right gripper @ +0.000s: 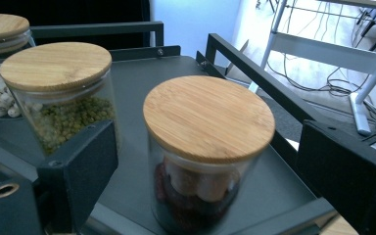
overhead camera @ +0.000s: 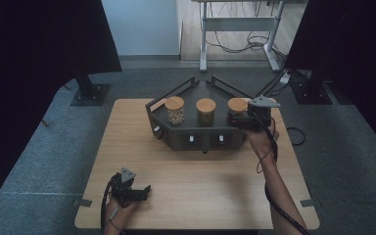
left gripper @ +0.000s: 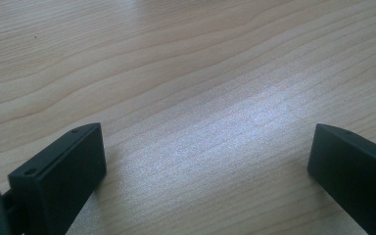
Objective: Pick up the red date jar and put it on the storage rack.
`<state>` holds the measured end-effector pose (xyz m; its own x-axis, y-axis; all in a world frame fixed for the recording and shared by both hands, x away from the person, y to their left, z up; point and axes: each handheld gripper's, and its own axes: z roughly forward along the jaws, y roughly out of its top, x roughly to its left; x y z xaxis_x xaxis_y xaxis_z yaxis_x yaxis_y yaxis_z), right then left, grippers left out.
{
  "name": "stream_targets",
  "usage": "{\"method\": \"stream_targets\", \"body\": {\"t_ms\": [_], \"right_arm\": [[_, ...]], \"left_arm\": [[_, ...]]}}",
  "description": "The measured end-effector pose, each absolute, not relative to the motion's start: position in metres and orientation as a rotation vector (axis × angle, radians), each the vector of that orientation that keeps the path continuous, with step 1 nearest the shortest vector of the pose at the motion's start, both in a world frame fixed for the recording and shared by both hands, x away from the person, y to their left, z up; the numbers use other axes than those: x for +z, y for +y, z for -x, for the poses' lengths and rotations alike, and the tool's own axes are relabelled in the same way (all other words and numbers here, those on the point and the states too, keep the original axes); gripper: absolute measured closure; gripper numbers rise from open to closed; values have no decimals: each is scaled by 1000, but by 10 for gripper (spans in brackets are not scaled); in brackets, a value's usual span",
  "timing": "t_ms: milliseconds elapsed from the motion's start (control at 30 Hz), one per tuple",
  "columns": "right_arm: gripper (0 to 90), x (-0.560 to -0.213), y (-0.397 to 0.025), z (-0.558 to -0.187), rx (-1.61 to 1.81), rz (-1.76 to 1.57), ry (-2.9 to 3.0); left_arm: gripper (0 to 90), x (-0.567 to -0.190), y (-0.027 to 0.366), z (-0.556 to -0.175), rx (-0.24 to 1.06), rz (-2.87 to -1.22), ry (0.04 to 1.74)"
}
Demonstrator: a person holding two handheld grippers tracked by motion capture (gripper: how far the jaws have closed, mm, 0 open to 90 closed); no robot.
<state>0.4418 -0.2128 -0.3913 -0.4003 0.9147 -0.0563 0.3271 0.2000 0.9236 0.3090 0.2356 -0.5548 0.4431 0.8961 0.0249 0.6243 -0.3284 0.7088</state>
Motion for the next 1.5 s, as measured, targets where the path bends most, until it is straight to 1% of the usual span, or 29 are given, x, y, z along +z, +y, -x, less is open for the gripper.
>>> {"method": "stream_targets", "body": {"t_ms": [1500], "right_arm": [[85,-403,-229,-399,1182,-1113,1872]], "left_arm": [[6,-555,235,-309,558,-2064,1271]]}}
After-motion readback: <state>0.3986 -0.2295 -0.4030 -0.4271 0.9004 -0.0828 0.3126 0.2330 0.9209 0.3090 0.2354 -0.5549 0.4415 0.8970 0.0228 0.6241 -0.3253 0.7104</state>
